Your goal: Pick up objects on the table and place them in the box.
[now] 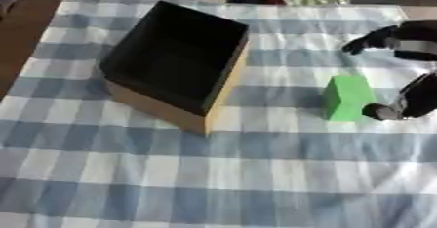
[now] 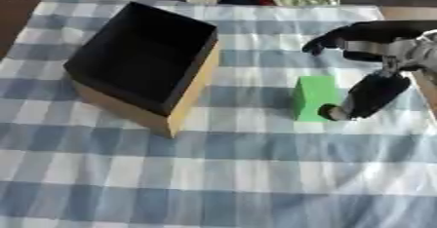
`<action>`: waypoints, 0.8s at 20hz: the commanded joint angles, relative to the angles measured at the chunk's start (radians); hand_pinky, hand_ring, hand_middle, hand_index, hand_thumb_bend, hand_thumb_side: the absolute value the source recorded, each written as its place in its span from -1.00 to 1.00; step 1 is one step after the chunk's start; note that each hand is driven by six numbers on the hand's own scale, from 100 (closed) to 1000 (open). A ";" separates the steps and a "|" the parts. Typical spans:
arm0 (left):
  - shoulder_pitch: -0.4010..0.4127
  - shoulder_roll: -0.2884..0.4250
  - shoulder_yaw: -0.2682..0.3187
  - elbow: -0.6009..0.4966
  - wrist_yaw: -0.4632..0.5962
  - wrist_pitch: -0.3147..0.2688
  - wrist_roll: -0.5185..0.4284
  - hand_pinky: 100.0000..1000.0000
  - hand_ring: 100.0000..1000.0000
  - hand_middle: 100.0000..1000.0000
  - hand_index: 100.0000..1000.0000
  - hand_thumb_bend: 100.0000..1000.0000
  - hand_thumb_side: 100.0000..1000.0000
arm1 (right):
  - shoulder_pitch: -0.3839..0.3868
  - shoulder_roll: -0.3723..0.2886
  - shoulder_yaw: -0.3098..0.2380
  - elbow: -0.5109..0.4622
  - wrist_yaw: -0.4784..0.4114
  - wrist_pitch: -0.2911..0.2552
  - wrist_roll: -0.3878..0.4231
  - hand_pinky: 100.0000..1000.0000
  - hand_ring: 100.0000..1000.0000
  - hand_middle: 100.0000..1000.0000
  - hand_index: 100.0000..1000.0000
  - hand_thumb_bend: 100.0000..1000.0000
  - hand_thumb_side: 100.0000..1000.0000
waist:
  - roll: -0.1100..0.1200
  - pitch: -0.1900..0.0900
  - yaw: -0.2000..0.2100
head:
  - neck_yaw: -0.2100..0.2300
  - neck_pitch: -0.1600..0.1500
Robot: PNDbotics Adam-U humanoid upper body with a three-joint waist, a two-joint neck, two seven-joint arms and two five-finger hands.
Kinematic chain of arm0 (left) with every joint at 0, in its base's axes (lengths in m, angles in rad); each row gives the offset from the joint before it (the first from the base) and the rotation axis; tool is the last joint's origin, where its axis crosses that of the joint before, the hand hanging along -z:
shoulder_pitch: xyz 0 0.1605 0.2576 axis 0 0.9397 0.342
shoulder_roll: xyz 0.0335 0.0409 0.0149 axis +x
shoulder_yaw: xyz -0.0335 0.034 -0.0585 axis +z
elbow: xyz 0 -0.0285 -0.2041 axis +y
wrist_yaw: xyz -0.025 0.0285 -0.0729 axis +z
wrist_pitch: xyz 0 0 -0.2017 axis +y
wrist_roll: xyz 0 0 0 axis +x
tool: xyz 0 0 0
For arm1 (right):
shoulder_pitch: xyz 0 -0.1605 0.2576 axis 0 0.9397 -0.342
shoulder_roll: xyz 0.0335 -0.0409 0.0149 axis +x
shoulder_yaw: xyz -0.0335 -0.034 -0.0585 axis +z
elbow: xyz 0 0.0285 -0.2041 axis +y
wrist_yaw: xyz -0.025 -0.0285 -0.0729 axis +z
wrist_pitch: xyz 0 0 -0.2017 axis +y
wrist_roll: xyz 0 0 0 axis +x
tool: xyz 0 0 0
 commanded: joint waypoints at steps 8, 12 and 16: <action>-0.010 0.019 -0.001 -0.014 0.002 0.002 -0.003 0.19 0.34 0.08 0.43 -0.70 -0.30 | -0.035 0.008 0.008 -0.002 0.092 0.129 0.113 1.00 1.00 0.84 1.00 -0.26 -0.68 | 0.004 -0.011 0.003 | -0.011 -0.012; -0.011 0.019 -0.001 -0.014 0.004 0.003 -0.003 0.19 0.34 0.08 0.42 -0.70 -0.30 | -0.046 0.021 0.019 0.019 0.116 0.134 0.131 1.00 1.00 0.84 1.00 -0.27 -0.62 | 0.005 -0.010 0.005 | -0.013 -0.012; -0.011 0.018 -0.002 -0.014 0.005 0.003 -0.003 0.19 0.34 0.08 0.42 -0.71 -0.30 | -0.063 0.040 0.032 0.060 0.136 0.129 0.139 1.00 1.00 0.84 1.00 -0.26 -0.59 | 0.006 -0.009 0.005 | -0.014 -0.014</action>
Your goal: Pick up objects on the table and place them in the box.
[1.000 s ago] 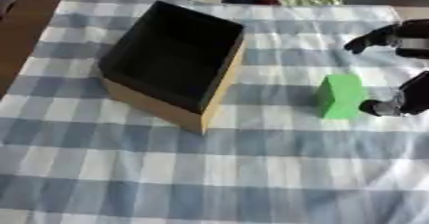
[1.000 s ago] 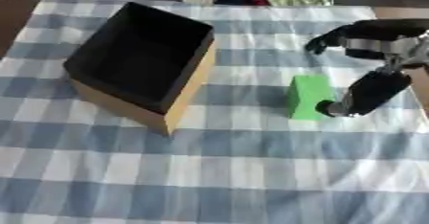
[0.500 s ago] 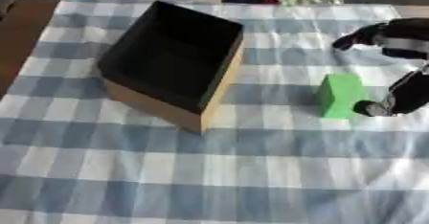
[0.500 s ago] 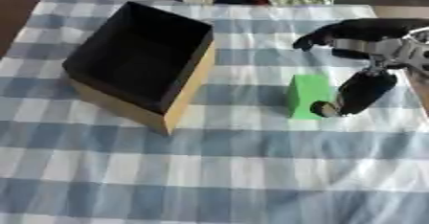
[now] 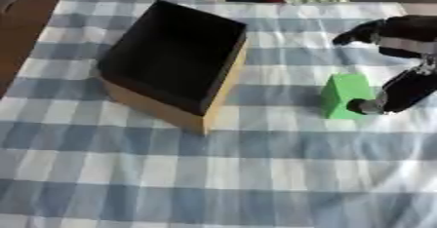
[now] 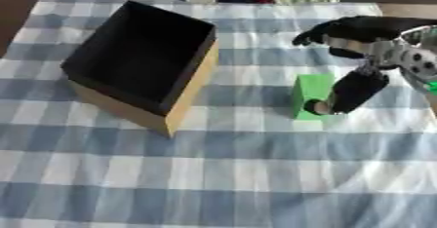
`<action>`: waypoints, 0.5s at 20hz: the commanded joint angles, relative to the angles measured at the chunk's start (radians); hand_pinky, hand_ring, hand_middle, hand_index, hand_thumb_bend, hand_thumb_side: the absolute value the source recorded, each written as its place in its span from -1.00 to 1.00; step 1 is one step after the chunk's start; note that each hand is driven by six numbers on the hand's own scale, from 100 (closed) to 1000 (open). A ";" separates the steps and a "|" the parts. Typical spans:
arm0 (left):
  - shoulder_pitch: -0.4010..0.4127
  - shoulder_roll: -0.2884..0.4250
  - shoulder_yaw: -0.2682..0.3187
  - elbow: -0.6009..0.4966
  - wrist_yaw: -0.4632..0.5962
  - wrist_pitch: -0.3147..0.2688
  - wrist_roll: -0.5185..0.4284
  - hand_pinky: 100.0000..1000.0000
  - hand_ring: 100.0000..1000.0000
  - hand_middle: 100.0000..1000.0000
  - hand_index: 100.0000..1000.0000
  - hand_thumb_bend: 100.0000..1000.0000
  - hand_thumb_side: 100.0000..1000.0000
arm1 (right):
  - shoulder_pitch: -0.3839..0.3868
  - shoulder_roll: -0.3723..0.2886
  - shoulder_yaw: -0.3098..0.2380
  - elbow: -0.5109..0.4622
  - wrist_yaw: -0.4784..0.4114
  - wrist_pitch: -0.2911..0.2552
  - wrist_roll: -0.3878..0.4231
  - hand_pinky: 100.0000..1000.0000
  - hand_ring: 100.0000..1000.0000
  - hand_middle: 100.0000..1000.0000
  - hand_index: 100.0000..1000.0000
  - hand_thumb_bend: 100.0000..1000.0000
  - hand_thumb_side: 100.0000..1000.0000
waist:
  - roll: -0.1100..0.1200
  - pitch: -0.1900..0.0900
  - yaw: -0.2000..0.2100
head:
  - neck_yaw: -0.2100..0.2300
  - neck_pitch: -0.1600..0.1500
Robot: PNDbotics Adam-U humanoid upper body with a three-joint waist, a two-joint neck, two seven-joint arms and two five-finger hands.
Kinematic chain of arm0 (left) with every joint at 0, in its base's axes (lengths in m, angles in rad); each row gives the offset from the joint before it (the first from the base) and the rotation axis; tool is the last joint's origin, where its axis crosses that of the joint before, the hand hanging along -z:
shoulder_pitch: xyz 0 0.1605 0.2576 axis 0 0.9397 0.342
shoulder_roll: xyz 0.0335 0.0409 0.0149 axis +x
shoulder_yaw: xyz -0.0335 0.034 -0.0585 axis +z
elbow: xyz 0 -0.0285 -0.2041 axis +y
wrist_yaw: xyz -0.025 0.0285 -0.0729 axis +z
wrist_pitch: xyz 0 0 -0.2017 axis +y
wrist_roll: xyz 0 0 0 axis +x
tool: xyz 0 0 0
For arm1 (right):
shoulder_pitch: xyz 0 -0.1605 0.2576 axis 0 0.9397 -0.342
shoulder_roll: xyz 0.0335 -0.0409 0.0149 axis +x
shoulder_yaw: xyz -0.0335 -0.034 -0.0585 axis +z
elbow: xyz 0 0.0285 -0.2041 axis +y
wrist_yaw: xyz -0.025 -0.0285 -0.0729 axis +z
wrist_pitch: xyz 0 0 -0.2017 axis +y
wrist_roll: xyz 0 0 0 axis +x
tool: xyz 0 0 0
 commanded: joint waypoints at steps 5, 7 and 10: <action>-0.010 0.018 0.004 -0.014 0.003 0.002 0.001 0.19 0.34 0.08 0.42 -0.71 -0.30 | -0.038 0.017 0.016 0.086 0.038 0.112 0.147 1.00 1.00 0.85 1.00 -0.26 -0.57 | 0.005 -0.013 0.005 | -0.002 -0.016; -0.010 0.018 0.005 -0.014 0.003 0.002 0.002 0.19 0.34 0.08 0.42 -0.71 -0.30 | -0.043 0.024 0.019 0.108 0.040 0.104 0.150 1.00 1.00 0.85 0.99 -0.25 -0.58 | 0.006 -0.011 0.005 | -0.002 -0.017; -0.010 0.018 0.004 -0.014 0.004 0.002 0.003 0.19 0.34 0.08 0.42 -0.71 -0.30 | -0.051 0.036 0.023 0.150 0.046 0.088 0.151 1.00 1.00 0.85 0.99 -0.24 -0.58 | 0.006 -0.010 0.004 | -0.002 -0.018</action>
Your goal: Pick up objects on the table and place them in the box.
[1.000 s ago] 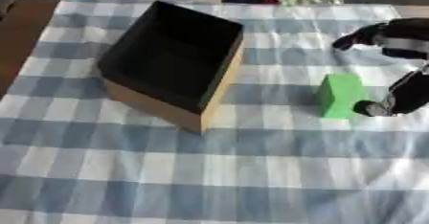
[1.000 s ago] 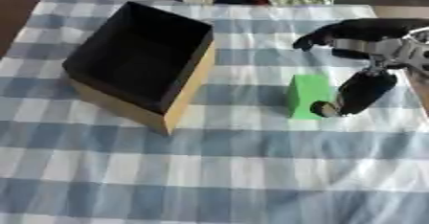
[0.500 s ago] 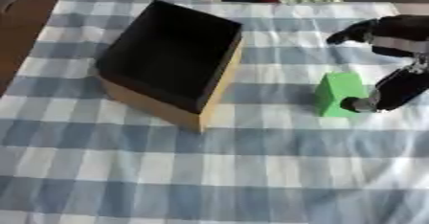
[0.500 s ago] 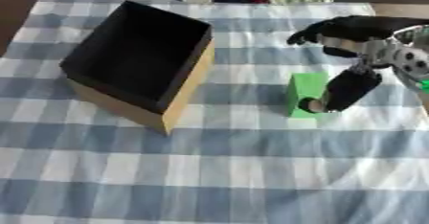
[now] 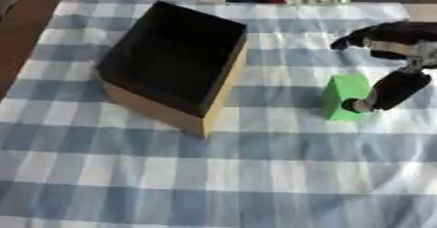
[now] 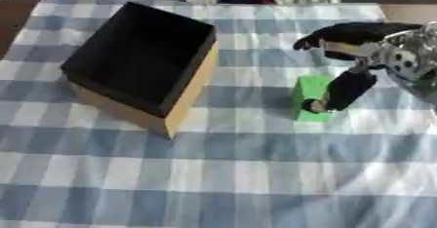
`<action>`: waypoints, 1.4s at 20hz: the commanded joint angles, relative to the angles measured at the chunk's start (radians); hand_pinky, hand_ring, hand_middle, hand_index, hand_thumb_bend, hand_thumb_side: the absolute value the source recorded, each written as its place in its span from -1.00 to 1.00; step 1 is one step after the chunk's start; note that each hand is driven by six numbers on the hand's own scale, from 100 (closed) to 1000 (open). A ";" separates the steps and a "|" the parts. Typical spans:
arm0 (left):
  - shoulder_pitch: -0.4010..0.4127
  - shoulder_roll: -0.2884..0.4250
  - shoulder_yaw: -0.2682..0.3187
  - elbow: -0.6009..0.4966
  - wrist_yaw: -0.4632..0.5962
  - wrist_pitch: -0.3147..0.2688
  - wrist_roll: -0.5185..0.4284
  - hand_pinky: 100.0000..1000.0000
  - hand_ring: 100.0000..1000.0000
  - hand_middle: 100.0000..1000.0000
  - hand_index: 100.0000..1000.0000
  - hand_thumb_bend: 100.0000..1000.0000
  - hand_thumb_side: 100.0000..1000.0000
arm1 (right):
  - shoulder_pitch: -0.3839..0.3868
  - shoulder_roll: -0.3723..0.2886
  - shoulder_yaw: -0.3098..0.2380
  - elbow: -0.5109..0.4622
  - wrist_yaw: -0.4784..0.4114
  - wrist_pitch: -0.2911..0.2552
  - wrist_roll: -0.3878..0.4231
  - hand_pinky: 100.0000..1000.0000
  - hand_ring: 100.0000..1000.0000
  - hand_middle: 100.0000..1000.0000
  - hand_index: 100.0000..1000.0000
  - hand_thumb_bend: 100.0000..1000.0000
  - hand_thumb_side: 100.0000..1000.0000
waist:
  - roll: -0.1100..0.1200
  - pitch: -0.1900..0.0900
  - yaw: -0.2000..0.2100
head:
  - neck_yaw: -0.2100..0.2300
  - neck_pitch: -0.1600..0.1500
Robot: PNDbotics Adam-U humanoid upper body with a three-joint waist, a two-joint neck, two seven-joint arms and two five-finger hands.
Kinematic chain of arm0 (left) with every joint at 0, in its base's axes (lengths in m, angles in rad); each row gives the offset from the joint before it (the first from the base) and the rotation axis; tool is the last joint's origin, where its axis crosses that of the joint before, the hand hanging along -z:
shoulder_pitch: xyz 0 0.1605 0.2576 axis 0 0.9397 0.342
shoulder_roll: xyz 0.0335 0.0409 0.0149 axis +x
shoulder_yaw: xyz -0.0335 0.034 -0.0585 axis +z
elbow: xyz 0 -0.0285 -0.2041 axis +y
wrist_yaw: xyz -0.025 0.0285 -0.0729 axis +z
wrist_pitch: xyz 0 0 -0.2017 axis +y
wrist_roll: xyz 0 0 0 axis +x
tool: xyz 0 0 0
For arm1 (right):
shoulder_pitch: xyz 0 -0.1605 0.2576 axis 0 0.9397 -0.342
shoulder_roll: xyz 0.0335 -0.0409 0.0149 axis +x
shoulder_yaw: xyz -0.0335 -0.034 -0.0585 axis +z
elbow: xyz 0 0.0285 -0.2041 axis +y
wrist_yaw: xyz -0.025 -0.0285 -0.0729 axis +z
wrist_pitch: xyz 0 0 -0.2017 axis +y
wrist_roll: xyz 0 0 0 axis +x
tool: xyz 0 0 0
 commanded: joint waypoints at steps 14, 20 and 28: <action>-0.008 0.017 0.006 -0.014 0.004 0.004 0.006 0.19 0.34 0.08 0.42 -0.73 -0.30 | -0.020 0.007 -0.006 0.162 0.010 0.065 0.132 1.00 1.00 0.84 0.99 -0.18 -0.59 | 0.004 -0.010 -0.002 | 0.001 -0.012; -0.009 0.016 0.005 -0.014 0.005 0.004 0.006 0.19 0.34 0.08 0.42 -0.73 -0.30 | -0.031 0.027 0.009 0.188 0.019 0.047 0.133 0.97 1.00 0.74 0.92 -0.18 -0.58 | 0.006 -0.009 0.000 | 0.000 -0.013; -0.007 0.016 0.006 -0.014 0.007 0.005 0.006 0.19 0.34 0.08 0.42 -0.73 -0.30 | -0.044 0.047 0.012 0.201 0.018 0.074 0.036 0.81 0.81 0.11 0.26 -0.62 -1.00 | 0.007 -0.006 0.001 | 0.002 -0.012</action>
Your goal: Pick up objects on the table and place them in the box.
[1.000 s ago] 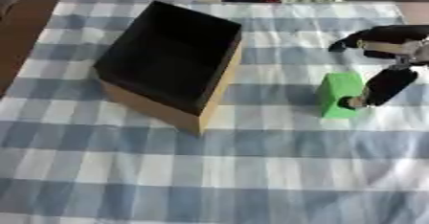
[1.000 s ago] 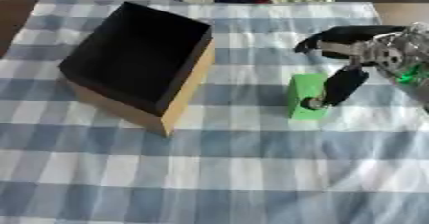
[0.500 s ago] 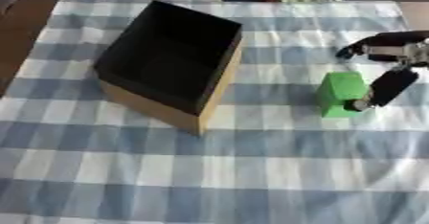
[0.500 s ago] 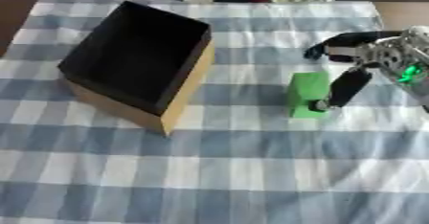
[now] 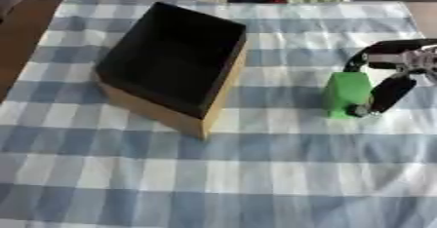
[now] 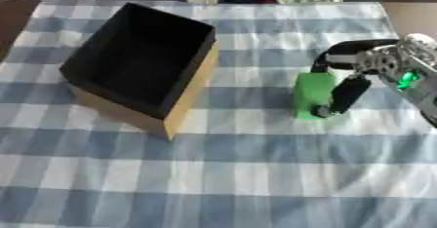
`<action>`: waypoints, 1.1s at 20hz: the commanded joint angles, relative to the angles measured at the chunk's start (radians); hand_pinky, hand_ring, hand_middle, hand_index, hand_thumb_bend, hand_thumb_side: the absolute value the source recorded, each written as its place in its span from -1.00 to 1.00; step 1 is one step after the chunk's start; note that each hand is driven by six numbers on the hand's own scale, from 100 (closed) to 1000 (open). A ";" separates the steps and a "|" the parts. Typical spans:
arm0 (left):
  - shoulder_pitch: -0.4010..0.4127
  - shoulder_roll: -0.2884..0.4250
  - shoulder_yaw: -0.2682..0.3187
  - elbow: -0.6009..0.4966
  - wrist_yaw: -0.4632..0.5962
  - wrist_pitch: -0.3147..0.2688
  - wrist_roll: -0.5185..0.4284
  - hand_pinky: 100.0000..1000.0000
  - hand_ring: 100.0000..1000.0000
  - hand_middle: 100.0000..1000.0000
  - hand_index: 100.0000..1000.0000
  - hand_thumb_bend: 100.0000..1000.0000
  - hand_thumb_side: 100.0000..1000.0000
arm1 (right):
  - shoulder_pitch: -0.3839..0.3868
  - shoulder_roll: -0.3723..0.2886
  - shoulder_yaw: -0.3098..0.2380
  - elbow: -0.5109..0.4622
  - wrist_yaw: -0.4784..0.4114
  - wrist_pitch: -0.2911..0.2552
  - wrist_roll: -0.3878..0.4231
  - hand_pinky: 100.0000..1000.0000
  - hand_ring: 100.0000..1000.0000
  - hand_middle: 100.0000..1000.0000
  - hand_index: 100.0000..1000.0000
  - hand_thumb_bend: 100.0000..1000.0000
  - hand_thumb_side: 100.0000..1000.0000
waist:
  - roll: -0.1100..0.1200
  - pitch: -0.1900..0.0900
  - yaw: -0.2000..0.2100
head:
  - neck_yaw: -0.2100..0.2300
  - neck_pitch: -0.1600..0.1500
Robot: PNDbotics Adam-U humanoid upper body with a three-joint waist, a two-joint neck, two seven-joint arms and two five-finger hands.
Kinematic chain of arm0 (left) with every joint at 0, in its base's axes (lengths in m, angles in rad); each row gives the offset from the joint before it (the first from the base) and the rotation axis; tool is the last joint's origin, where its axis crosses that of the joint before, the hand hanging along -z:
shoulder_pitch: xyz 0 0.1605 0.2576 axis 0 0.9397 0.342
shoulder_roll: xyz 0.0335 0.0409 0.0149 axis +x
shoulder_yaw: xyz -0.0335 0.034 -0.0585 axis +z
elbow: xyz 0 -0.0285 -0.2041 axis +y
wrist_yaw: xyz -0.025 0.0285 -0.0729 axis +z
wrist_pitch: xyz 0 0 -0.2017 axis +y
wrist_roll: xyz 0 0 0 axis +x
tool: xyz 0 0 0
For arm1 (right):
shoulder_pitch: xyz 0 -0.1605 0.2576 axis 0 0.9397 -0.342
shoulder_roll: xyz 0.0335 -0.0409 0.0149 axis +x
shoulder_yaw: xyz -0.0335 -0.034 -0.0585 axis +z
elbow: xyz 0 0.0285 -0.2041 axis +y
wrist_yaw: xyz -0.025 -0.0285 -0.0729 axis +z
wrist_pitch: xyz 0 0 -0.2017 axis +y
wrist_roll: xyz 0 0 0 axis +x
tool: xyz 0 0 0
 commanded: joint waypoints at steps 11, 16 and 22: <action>-0.010 0.019 0.007 -0.014 -0.002 0.001 0.002 0.19 0.34 0.08 0.42 -0.75 -0.31 | -0.017 -0.036 -0.046 -0.087 -0.027 0.149 -0.003 0.73 0.70 0.00 0.13 -1.00 -1.00 | -0.003 -0.020 -0.006 | 0.004 -0.001; -0.013 0.022 0.007 -0.014 -0.005 0.000 0.002 0.19 0.34 0.08 0.42 -0.75 -0.32 | -0.036 -0.057 -0.086 -0.221 -0.068 0.186 0.023 0.73 0.70 0.02 0.15 -1.00 -1.00 | -0.007 -0.025 -0.010 | 0.004 -0.001; -0.013 0.025 0.008 -0.014 -0.007 0.000 0.003 0.19 0.34 0.08 0.42 -0.74 -0.32 | -0.155 -0.014 -0.108 -0.268 -0.056 0.210 0.051 0.73 0.69 0.03 0.16 -1.00 -1.00 | -0.014 -0.036 -0.012 | 0.001 0.001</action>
